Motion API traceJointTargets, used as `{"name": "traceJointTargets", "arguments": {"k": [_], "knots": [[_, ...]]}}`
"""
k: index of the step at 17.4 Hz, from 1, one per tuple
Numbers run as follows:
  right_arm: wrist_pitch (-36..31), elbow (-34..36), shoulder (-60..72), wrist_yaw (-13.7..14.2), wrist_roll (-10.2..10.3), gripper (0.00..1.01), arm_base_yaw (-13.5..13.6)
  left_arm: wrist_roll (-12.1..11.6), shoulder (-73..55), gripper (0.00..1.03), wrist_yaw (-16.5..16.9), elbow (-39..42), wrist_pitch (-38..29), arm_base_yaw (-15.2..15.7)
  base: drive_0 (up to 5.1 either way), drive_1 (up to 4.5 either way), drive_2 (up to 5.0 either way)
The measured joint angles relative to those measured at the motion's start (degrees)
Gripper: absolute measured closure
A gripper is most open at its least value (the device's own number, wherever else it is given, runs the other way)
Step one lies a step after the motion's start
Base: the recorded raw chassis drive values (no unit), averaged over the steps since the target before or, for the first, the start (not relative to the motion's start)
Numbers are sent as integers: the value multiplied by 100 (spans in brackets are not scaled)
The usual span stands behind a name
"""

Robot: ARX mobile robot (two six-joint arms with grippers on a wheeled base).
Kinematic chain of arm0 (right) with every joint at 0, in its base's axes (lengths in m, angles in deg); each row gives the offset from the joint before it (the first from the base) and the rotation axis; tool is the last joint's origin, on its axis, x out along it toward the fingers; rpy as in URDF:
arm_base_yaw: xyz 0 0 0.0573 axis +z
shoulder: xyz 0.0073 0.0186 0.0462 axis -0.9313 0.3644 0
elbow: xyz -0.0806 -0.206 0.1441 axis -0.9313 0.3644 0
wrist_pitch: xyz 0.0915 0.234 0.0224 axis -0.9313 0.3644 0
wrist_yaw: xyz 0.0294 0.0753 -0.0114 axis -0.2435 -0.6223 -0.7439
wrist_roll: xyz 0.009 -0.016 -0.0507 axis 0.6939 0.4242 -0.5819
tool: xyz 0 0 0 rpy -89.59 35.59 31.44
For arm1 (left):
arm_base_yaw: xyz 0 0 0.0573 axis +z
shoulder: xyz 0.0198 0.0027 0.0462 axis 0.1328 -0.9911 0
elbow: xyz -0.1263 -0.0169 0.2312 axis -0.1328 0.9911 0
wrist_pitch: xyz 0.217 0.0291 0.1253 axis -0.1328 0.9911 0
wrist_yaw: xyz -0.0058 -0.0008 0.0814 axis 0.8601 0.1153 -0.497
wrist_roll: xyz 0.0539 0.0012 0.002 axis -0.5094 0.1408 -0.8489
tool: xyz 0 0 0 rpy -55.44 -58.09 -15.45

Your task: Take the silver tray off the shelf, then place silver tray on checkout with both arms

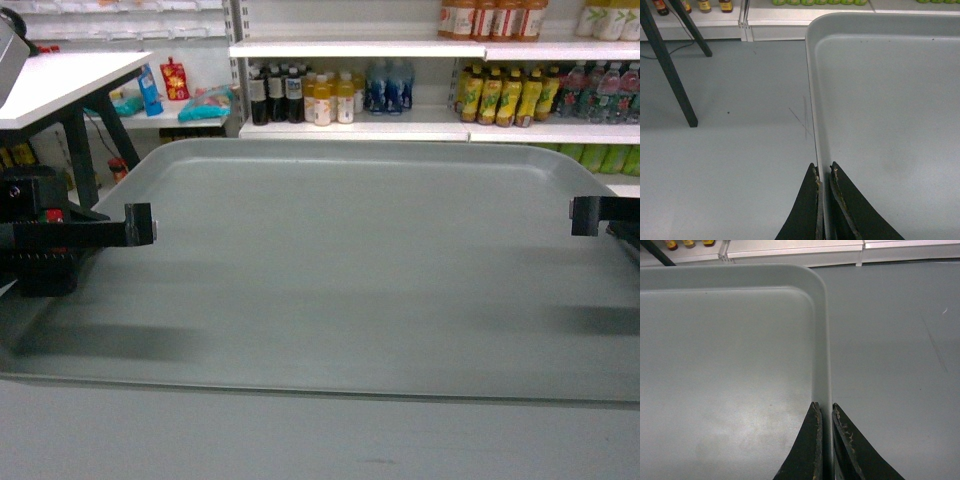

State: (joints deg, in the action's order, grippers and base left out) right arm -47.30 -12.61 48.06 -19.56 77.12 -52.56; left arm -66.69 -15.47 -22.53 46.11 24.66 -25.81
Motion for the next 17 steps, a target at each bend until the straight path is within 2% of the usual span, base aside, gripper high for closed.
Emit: {"name": "traceJointTargets", "arguments": {"k": [17], "knots": [[-11,0,4,-2,0,99,2,0,-7,100,4,0,-9,0,-4,-425,418]]}}
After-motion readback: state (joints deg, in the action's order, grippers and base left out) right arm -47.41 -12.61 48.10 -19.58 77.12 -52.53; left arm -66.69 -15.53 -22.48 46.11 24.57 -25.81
